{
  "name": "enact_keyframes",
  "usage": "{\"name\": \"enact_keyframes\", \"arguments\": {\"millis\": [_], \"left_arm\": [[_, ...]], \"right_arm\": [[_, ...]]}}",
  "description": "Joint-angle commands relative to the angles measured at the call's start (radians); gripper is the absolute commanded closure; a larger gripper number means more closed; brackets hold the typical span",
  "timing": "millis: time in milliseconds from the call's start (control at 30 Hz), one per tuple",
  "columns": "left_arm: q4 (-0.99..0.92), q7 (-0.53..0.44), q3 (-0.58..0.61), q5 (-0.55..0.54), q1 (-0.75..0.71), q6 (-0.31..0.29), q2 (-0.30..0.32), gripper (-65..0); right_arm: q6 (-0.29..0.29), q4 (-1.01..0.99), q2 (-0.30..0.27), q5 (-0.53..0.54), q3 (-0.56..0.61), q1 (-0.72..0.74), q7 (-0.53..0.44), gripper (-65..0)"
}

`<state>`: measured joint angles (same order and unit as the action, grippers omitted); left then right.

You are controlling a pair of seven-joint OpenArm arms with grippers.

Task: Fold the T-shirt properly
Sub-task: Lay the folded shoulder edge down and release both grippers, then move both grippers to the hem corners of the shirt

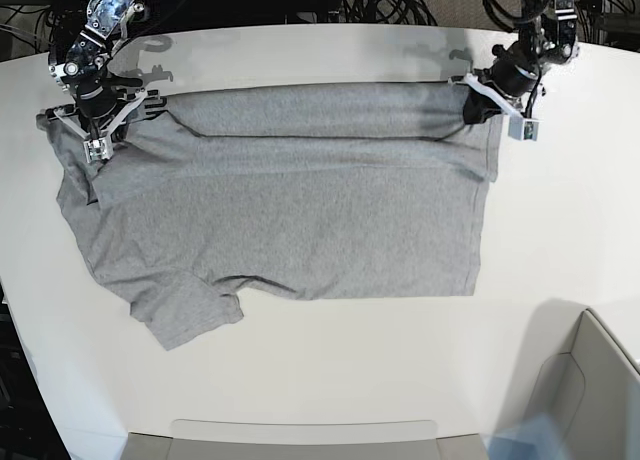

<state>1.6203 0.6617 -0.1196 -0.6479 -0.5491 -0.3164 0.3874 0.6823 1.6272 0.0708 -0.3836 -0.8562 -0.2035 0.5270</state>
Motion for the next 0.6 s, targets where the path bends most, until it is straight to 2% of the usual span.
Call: {"name": "enact_keyframes", "arguments": {"millis": [0,233,567], "left_arm": [[0.008,0.169,-0.019,0.101,-0.058,0.056,0.006,0.0],[0.150,0.174,-0.068,0.096,-0.072,0.059,-0.003,0.0],[0.301,0.174,-0.070,0.096,-0.070,0.061,-0.003,0.0]], "right_arm": [[0.016,0.000,-0.009,-0.087,-0.011,-0.014,0.106,-0.8],[0.016,0.040,0.001,-0.082,-0.015,0.049,0.106,-0.8],[0.016,0.292,0.059,-0.084,-0.007,0.115,0.106,-0.9]]}}
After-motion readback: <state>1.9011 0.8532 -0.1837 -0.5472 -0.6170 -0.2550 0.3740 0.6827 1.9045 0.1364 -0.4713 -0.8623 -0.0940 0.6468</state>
